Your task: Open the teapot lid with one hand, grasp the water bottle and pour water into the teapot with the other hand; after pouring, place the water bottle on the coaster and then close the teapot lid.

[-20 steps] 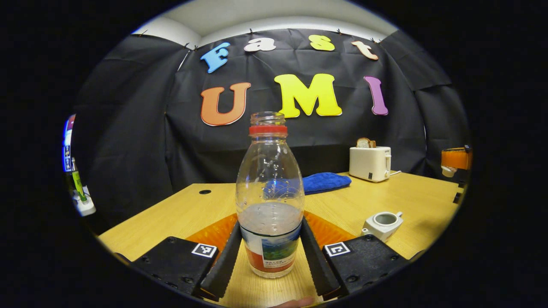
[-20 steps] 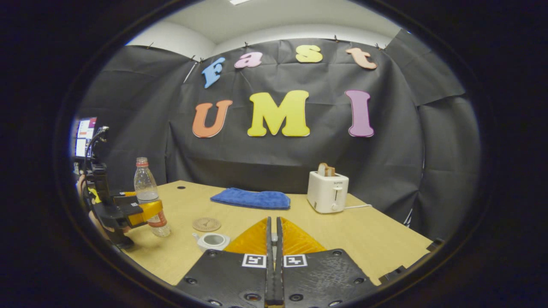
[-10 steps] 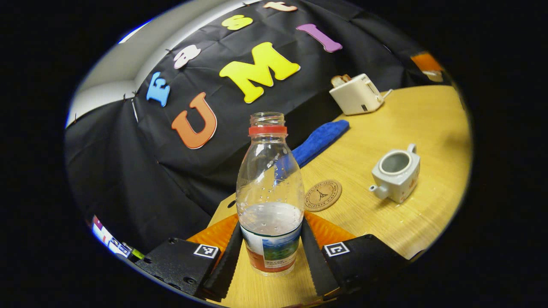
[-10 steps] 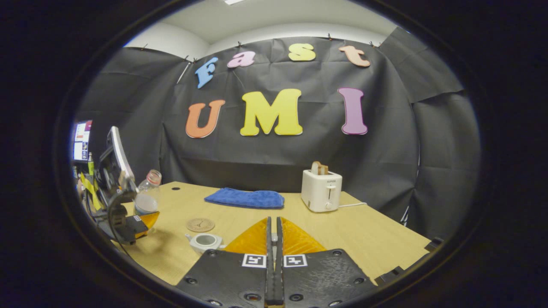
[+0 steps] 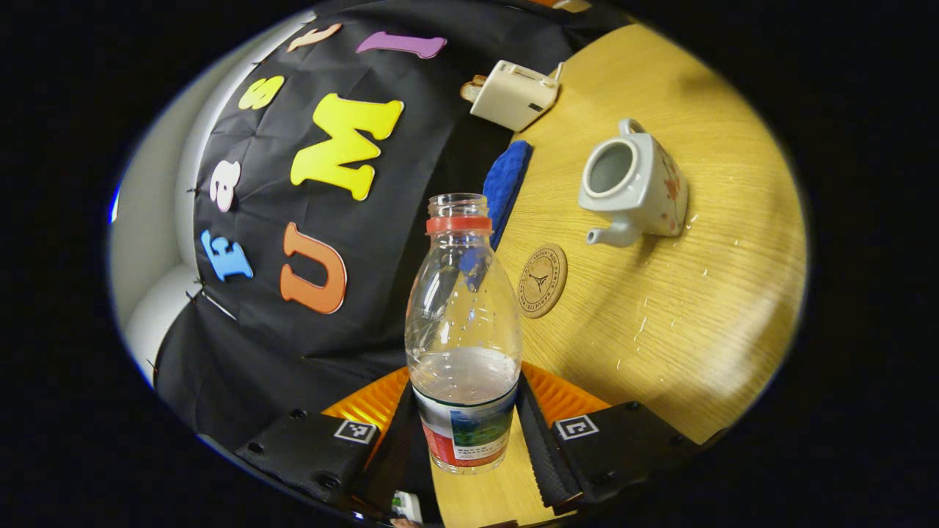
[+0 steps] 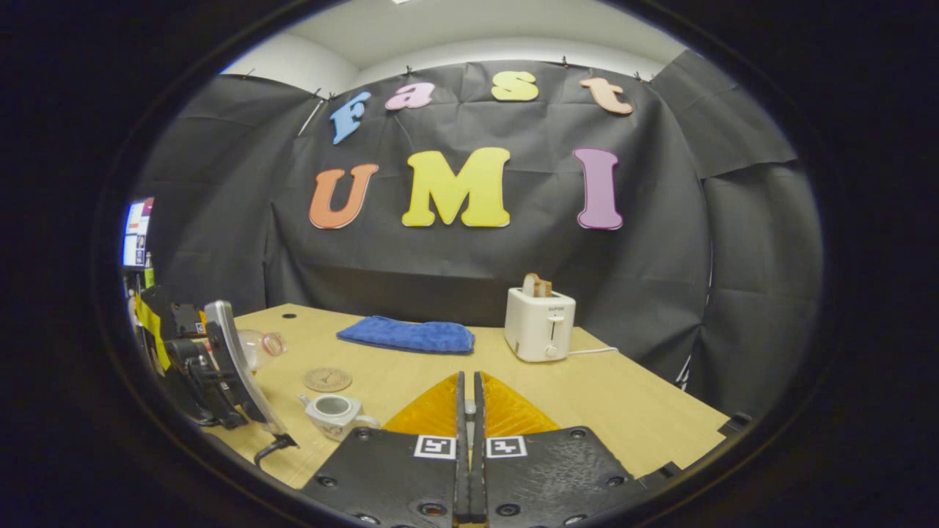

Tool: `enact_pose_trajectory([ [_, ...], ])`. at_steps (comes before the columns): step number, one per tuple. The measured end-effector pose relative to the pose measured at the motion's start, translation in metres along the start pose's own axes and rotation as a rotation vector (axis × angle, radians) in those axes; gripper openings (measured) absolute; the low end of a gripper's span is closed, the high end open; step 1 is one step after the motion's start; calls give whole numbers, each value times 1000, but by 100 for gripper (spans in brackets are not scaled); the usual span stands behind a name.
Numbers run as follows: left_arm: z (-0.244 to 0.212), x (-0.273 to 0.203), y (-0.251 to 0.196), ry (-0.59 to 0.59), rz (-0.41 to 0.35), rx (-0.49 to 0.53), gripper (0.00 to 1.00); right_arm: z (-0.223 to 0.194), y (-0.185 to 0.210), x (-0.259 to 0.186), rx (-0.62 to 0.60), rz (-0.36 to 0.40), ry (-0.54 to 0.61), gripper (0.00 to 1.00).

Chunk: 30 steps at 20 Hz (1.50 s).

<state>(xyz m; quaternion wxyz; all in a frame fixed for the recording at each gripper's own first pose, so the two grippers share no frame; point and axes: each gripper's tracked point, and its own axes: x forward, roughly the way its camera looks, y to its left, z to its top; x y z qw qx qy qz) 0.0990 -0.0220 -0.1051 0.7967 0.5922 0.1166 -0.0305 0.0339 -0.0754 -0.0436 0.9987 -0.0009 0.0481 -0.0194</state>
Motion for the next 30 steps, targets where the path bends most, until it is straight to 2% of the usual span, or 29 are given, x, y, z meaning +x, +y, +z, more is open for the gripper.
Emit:
enact_pose_trajectory([
  [9,9,-12,9,26,3,341,73,3,0,-2,-66,-17,-19,0],
  [14,23,-17,11,24,25,491,73,3,4,-4,-23,22,-3,0],
  [22,42,-17,17,33,47,630,73,10,-18,-3,24,-5,-6,0],
  [30,53,-19,17,46,47,712,73,17,-29,-5,39,-20,-16,0],
])
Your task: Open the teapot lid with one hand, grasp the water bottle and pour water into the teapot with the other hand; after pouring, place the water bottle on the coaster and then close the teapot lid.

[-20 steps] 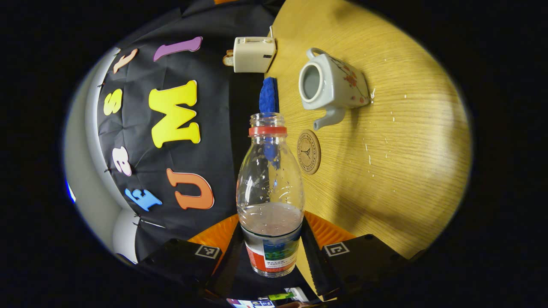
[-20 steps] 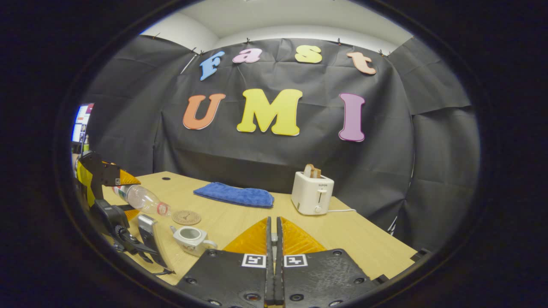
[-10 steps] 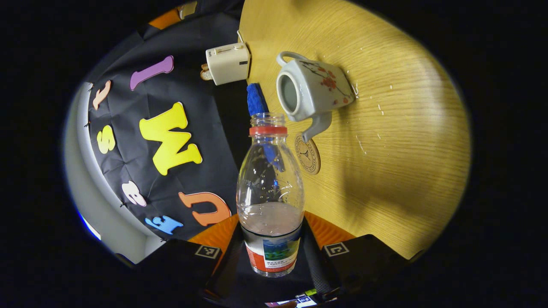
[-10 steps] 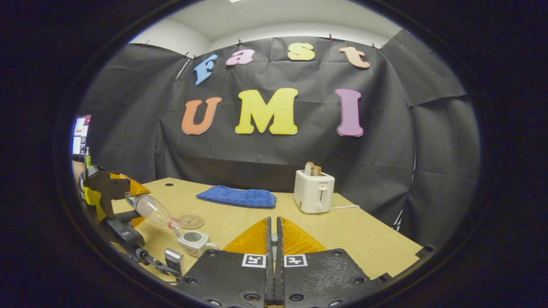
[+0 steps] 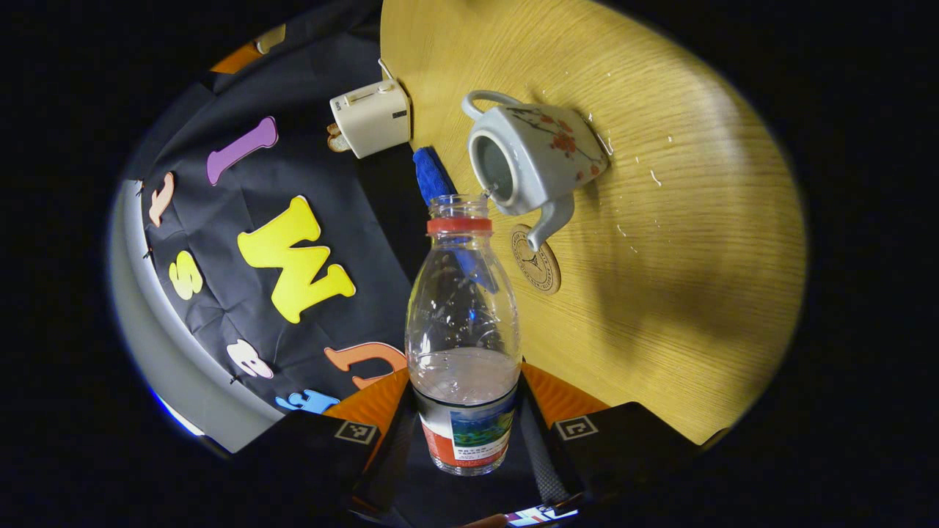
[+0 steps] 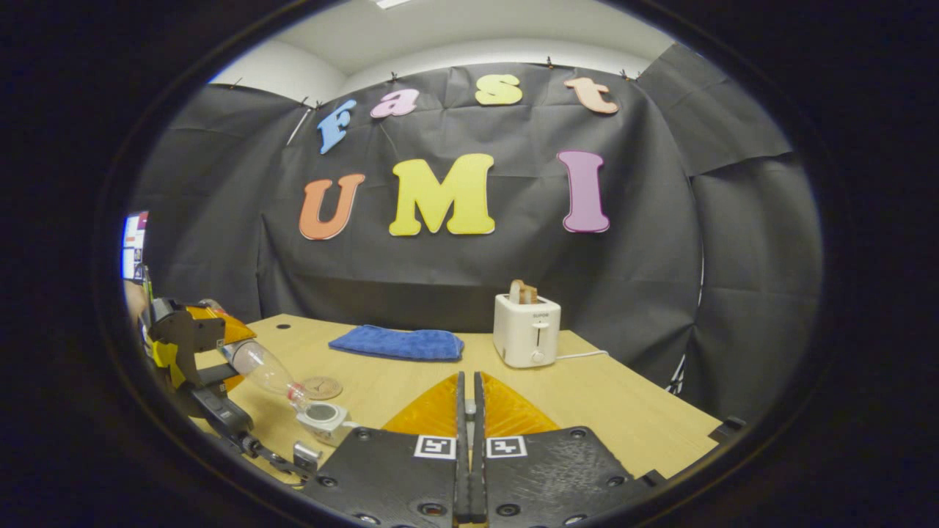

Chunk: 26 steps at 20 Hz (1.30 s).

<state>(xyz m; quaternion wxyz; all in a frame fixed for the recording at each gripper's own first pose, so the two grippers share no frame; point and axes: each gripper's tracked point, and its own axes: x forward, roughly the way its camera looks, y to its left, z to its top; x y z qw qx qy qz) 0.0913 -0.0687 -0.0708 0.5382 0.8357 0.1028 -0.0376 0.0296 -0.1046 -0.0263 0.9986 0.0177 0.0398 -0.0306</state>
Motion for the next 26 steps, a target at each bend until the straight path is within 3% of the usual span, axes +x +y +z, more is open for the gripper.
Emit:
enact_pose_trajectory([
  [17,15,-9,19,26,13,173,73,-8,4,3,-23,13,23,1],
  [26,5,-6,33,32,22,156,73,-6,-2,4,-6,9,26,0],
])
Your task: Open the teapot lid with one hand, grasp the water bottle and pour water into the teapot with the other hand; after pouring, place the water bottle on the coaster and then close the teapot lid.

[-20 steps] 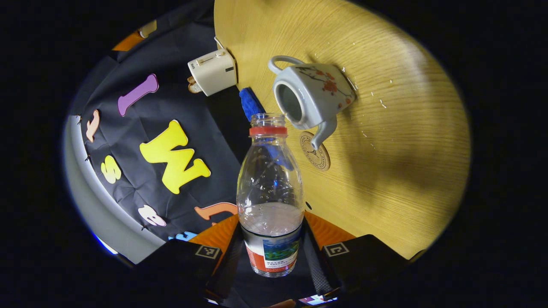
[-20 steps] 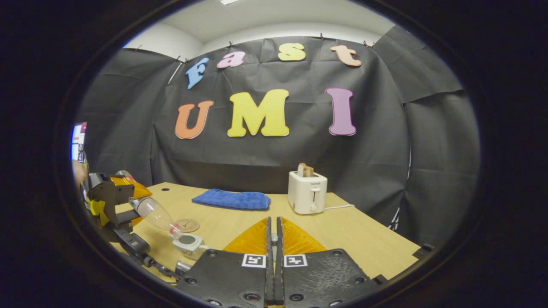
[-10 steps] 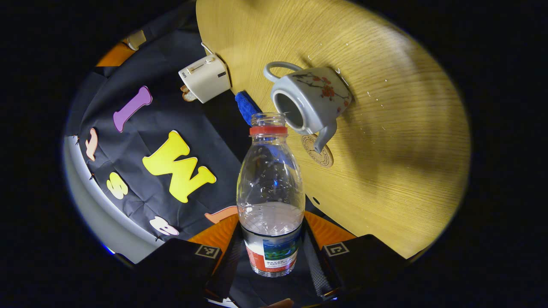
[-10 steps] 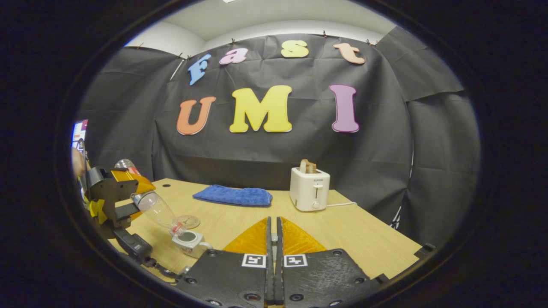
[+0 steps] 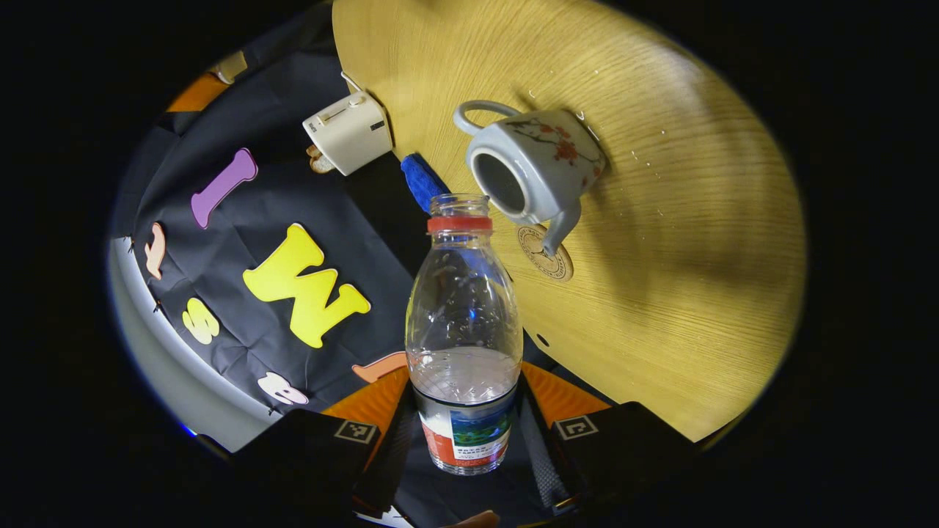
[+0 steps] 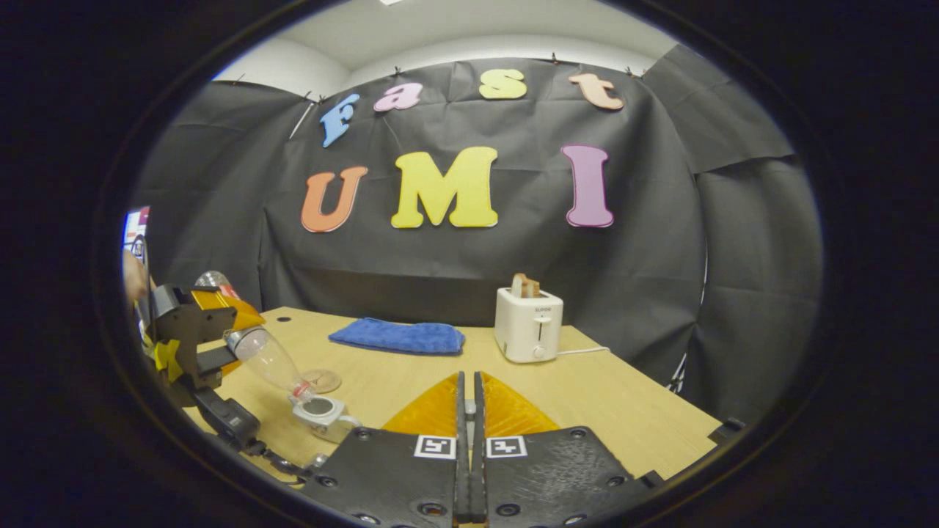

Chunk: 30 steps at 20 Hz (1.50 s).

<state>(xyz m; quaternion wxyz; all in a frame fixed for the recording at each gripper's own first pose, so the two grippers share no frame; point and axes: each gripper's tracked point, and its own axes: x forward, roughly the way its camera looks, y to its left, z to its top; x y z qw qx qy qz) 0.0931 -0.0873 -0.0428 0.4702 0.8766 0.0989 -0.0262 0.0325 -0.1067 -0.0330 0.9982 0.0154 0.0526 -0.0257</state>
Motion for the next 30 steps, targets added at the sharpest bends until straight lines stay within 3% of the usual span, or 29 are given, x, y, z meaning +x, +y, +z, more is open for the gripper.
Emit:
enact_pose_trajectory([
  [3,-7,4,6,-14,-2,-88,73,2,-4,0,3,-9,-6,0],
  [8,-23,10,24,-43,-2,-387,73,2,-15,2,8,-36,-6,0],
  [16,-46,39,53,-126,8,-1136,74,-5,-22,7,20,-63,10,0],
  [25,-50,68,52,-231,60,-1847,75,-13,-21,15,4,-74,11,0],
  [30,-15,92,34,-305,19,-2108,77,-17,-28,18,6,-93,23,0],
])
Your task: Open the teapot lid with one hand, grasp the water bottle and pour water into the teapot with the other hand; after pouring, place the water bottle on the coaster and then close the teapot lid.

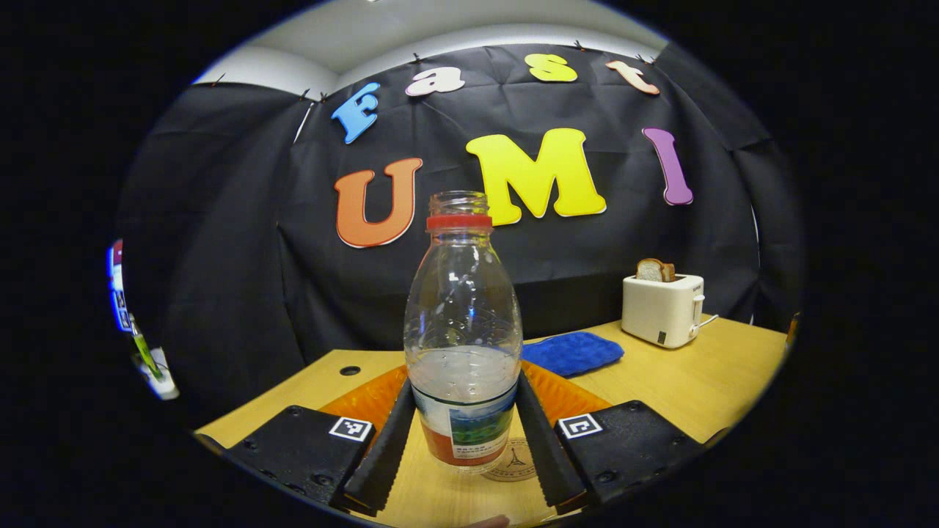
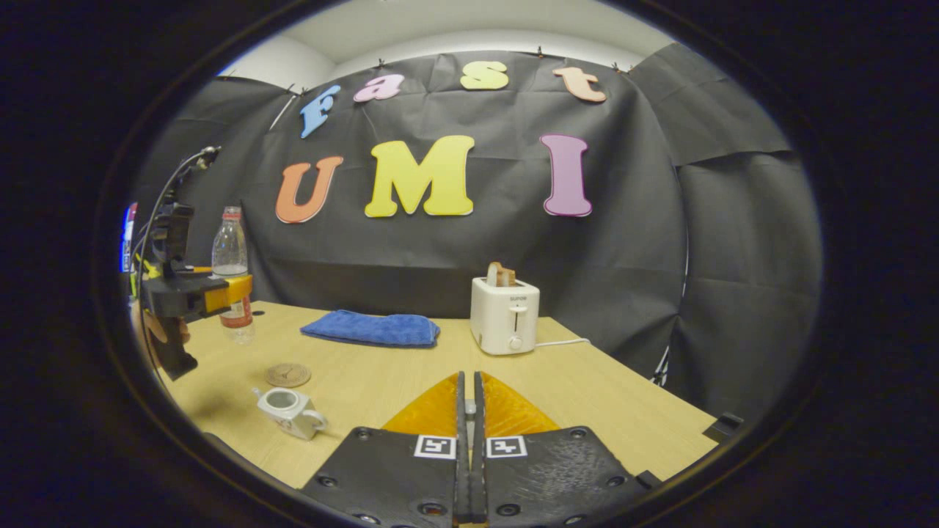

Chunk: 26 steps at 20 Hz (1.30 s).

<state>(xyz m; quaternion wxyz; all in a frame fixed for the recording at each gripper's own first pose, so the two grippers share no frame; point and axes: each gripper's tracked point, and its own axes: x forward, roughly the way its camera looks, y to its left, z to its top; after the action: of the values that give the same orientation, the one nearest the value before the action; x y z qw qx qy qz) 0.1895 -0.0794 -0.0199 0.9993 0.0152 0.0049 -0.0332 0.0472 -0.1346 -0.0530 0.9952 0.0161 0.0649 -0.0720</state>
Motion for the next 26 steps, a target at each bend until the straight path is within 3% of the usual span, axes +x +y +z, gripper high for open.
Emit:
enact_pose_trajectory([
  [2,-16,8,-7,18,-22,-55,77,-3,0,4,-1,-2,11,0],
  [9,-50,34,-25,74,-63,-82,78,-16,-3,11,1,-4,42,0],
  [13,-61,37,-37,83,-83,-30,79,-23,2,14,-4,6,60,0],
  [23,-54,33,-40,63,-95,-26,81,-25,6,14,-18,13,60,0],
  [26,-49,29,-40,54,-102,-30,86,-22,8,12,-19,17,55,0],
])
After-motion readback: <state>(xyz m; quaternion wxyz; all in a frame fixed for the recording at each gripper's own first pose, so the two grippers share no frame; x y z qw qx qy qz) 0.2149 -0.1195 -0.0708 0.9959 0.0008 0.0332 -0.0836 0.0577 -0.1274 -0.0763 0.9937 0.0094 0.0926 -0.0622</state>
